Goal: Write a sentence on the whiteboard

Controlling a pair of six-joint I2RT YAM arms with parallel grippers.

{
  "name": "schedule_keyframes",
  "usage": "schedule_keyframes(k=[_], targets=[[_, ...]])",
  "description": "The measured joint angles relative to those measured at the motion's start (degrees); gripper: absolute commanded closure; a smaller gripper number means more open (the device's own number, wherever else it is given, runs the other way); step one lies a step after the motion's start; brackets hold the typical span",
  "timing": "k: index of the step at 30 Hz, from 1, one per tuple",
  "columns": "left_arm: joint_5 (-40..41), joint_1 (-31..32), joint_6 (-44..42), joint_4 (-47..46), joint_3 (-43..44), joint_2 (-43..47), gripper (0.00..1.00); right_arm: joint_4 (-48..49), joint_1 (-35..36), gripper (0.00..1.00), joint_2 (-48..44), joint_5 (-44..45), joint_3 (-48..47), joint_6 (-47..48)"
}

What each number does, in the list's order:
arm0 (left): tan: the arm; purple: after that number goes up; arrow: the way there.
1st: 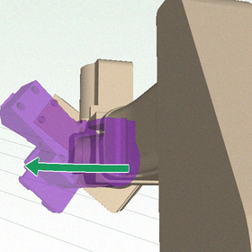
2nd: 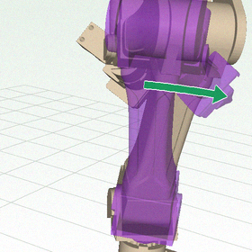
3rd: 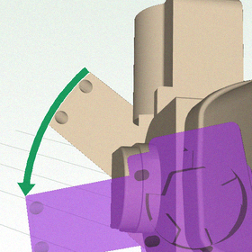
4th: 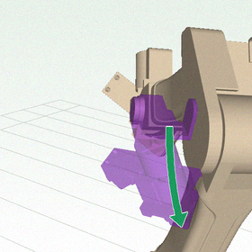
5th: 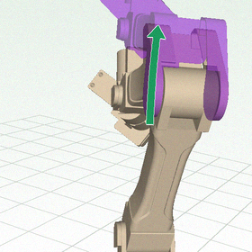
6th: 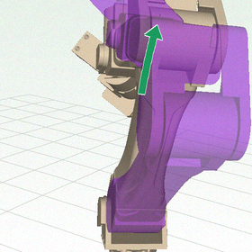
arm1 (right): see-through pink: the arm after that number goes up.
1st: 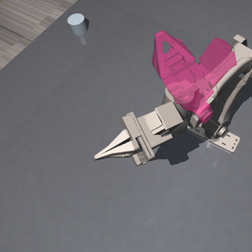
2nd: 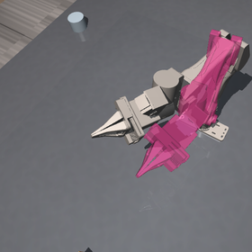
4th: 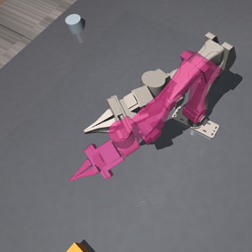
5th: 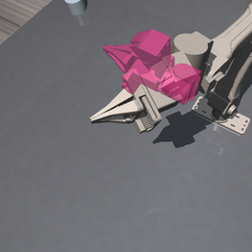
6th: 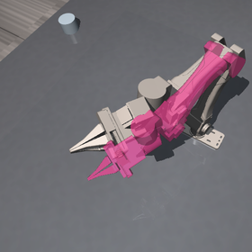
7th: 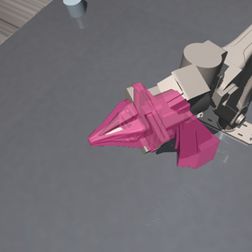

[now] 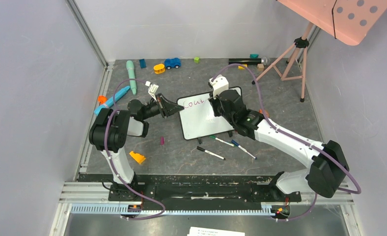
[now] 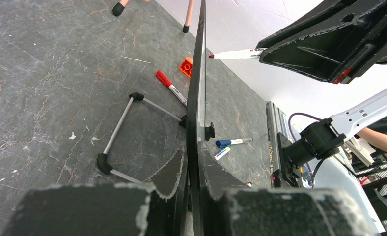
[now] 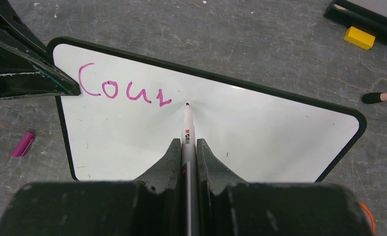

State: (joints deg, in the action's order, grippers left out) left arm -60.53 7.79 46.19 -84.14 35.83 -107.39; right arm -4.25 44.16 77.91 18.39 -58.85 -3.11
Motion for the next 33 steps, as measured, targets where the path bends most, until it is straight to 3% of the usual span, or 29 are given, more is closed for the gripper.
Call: schedule_keyframes(k=[33], targets=[[0.3, -0.1, 0.0, 0.0, 0.0, 0.0, 0.98, 1.6, -0.5, 1.00, 2.5, -0.5, -0.4, 0.8]])
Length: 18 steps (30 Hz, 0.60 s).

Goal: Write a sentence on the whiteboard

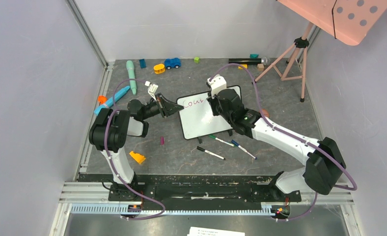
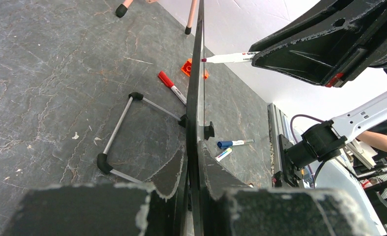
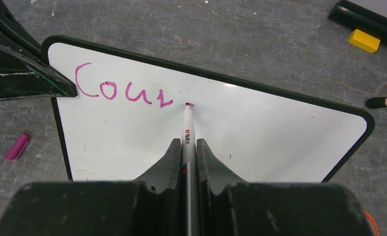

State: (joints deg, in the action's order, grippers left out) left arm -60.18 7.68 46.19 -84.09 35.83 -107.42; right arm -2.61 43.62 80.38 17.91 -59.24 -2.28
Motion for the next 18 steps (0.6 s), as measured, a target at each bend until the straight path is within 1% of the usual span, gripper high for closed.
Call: schedule_keyframes(k=[18], targets=[[0.1, 0.0, 0.0, 0.0, 0.0, 0.0, 0.98, 0.8, 0.0, 1.00, -0.6, -1.6, 2.0, 0.0]])
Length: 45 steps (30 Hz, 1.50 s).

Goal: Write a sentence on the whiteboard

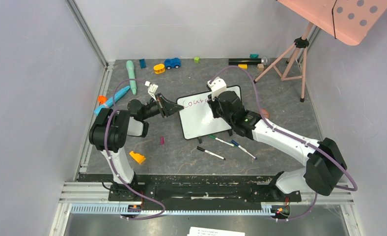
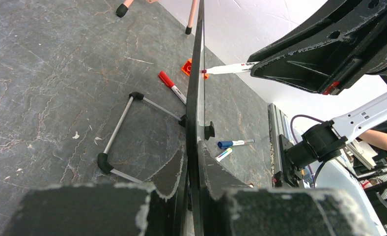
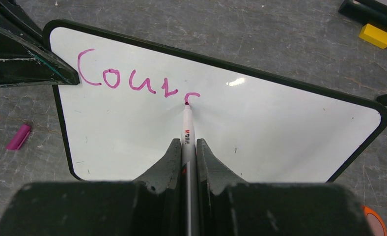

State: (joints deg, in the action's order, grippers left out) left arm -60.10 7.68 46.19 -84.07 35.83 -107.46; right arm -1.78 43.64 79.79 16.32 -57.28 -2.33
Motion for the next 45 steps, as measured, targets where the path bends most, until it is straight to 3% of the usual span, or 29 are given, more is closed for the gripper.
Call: schedule_keyframes(k=[45], targets=[[0.0, 0.0, 0.0, 0.0, 0.0, -0.1, 0.98, -1.2, -0.4, 1.00, -0.3, 1.9, -0.1, -0.1]])
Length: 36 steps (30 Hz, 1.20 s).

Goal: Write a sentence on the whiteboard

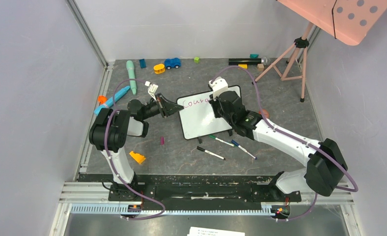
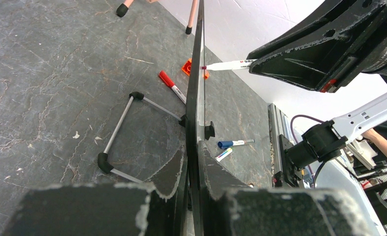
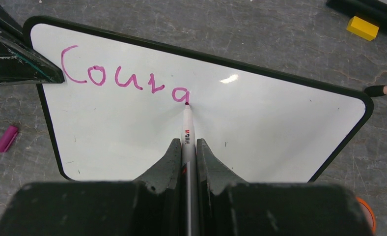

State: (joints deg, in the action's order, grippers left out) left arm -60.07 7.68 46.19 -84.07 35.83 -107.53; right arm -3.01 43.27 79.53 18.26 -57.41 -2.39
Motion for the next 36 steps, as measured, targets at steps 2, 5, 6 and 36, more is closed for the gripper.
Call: schedule_keyframes(k=[2, 5, 6, 36], targets=[[0.0, 0.0, 0.0, 0.0, 0.0, 0.0, 0.98, 0.0, 0.0, 1.00, -0.3, 0.0, 0.5, 0.0], [0.0, 0.0, 0.0, 0.0, 0.0, 0.0, 0.98, -0.1, 0.0, 1.00, -0.5, 0.0, 0.8, -0.1], [0.0, 0.0, 0.0, 0.0, 0.0, 0.0, 0.98, -0.1, 0.0, 1.00, -0.6, 0.0, 0.9, -0.1], [-2.1, 0.0, 0.6, -0.3, 1.3, -0.7, 0.54, 1.0, -1.9, 1.00, -12.8, 0.5, 6.7, 3.8]])
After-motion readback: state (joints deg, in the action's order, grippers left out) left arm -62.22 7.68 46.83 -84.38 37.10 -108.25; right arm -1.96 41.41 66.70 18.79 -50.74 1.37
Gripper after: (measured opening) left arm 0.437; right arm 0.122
